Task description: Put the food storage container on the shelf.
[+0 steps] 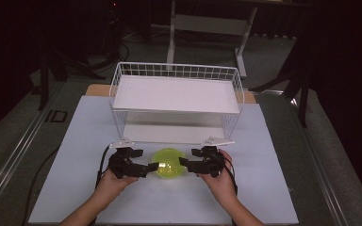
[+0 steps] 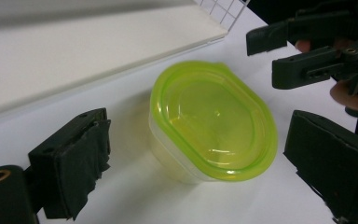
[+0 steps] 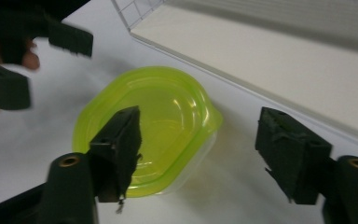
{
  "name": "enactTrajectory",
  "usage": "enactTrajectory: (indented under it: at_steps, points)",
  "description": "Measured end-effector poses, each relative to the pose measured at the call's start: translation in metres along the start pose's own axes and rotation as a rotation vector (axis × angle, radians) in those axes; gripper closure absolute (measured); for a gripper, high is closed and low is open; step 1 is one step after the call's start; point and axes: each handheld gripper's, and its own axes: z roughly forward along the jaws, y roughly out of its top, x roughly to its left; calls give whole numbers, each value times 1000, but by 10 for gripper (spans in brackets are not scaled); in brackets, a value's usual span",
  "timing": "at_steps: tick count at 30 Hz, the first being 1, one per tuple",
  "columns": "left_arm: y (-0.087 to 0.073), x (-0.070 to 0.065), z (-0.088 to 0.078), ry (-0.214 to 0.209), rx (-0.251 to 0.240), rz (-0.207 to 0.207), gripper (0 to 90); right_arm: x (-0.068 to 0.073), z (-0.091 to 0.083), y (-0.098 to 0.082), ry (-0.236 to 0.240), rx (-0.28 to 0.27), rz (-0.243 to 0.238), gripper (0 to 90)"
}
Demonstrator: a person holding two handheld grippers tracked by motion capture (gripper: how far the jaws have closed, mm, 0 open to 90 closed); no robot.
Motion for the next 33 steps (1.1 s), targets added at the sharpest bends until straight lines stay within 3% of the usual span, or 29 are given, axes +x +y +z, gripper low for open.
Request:
enactTrajectory:
  at_steps: [3, 5, 7, 11, 15, 17, 20, 23, 25, 30, 33]
  points:
    - [-2, 4, 4, 11, 27, -61, 162, -4, 1, -2, 2, 10, 16, 406]
    - [-4, 7, 5, 28, 26, -79, 268, -7, 4, -2, 0, 20, 41, 427]
    - [-6, 12, 8, 4, 37, -126, 333, -9, 7, -3, 3, 38, 54, 436]
    - [-9, 13, 13, -18, 63, -150, 490, -9, 14, -8, 3, 68, 63, 450]
    - [-10, 9, 18, -30, 85, -148, 612, -7, 16, -11, 32, 88, 66, 518]
    - [-10, 5, 18, -15, 85, -135, 635, -5, 16, -10, 58, 99, 61, 616]
    - [-10, 2, 16, -17, 104, -116, 662, -1, 14, -9, 43, 105, 39, 651]
    - [-9, -3, 15, -37, 123, -116, 700, -1, 11, -9, 56, 98, 73, 706]
    - [-9, -9, 14, -15, 133, -93, 711, 1, 9, -10, 46, 93, 69, 723]
    - [-10, -13, 12, -1, 141, -112, 741, 5, 5, -11, 53, 102, 64, 740]
    - [-11, -22, 10, 36, 146, -82, 743, 5, 4, -11, 61, 113, 66, 754]
